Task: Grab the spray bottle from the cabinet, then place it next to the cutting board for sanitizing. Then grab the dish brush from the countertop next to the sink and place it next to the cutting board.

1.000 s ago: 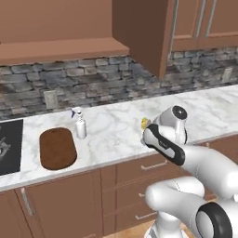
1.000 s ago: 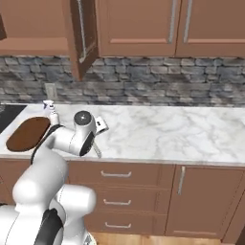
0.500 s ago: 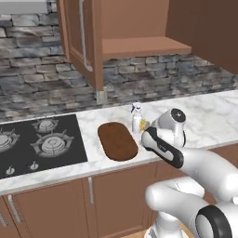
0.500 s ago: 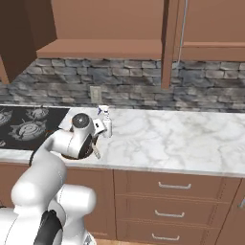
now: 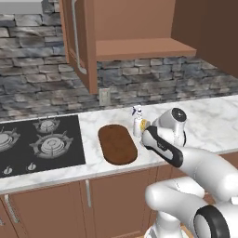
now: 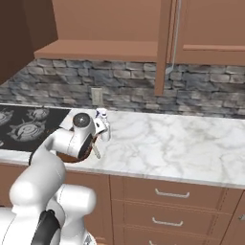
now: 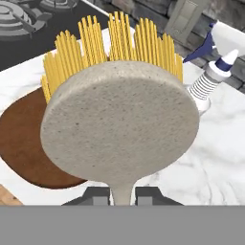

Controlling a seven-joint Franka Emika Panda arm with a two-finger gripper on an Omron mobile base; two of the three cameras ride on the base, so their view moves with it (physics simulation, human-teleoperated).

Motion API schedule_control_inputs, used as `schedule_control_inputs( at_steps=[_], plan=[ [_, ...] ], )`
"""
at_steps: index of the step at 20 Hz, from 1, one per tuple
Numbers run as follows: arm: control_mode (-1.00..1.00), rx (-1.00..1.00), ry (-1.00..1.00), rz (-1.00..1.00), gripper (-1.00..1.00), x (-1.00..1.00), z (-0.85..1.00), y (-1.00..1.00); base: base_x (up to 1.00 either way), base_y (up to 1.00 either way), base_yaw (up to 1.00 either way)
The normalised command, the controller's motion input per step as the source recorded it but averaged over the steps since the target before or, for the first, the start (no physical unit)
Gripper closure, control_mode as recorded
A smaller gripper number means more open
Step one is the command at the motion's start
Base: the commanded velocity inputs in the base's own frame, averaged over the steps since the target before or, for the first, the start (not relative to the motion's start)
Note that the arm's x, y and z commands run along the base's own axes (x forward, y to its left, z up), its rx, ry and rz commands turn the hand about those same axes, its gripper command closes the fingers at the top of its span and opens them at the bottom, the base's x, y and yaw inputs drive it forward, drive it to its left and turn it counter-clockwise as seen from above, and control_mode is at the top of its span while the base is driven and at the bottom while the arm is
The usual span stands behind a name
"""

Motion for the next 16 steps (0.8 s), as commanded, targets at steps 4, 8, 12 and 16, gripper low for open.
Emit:
schedule_control_inputs(
  at_steps=[4,8,12,16],
  plan=[
    [1.00,0.00,0.00,0.00,1.00,0.00,0.00,0.00,0.09,0.00,0.08],
    [1.00,0.00,0.00,0.00,1.00,0.00,0.00,0.00,0.00,0.00,0.08],
    [1.00,0.00,0.00,0.00,1.00,0.00,0.00,0.00,0.00,0.00,0.08],
    [1.00,0.00,0.00,0.00,1.00,0.00,0.00,0.00,0.00,0.00,0.09]
  ],
)
